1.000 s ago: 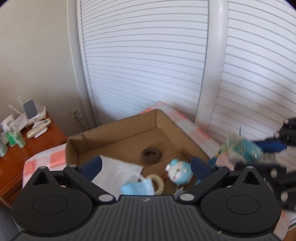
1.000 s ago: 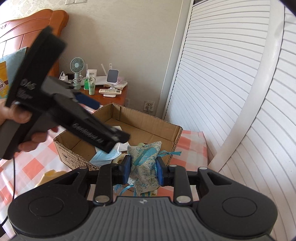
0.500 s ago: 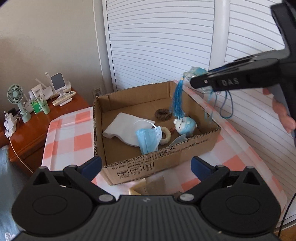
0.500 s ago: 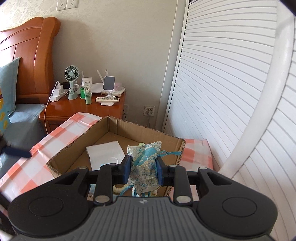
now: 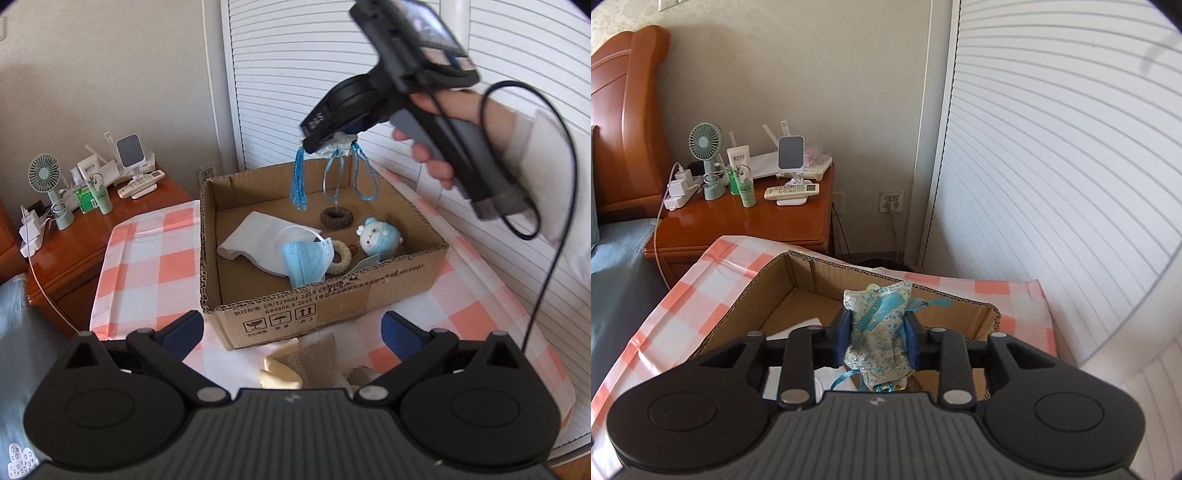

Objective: Organize soft objects
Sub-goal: 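Lower the embroidered pouch into the box and open the right tool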

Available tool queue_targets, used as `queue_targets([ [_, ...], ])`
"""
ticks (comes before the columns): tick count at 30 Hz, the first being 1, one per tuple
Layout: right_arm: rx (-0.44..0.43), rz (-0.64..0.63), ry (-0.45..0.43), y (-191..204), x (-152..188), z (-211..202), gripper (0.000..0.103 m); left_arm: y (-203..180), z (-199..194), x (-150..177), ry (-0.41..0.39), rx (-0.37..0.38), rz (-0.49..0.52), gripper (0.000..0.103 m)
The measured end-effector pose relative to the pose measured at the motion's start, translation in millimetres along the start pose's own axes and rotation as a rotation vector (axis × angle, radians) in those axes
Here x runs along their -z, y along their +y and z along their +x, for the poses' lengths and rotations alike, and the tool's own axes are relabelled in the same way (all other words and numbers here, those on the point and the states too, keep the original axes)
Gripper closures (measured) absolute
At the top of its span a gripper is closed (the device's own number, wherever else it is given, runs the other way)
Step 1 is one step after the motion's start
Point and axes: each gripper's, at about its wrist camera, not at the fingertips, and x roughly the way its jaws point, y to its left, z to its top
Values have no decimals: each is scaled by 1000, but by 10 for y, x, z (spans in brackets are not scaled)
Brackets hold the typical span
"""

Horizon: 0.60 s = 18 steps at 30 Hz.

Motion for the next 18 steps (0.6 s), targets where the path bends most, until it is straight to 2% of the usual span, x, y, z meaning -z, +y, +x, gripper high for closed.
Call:
queue_targets([
  [1,-2,1,4,6,-22,65,31,3,-6,1,0,-1,-2,1],
  [2,-11,-7,7,10,-33,126,15,4,-12,1,1,-2,-5,1],
  [4,22,-3,-11,9,-24,223,5,7,-27,4,1,-2,-7,1],
  [9,-24,58,-2,-63,75,197,1,-14,-65,4,-7,-2,-6,1],
  [14,10,48,6,-34,202,-28,0,-58,-120,14,-14,9,0,1],
  [18,0,50,4,0,362,-281,0,-69,-199,47,-28,9,5,1],
])
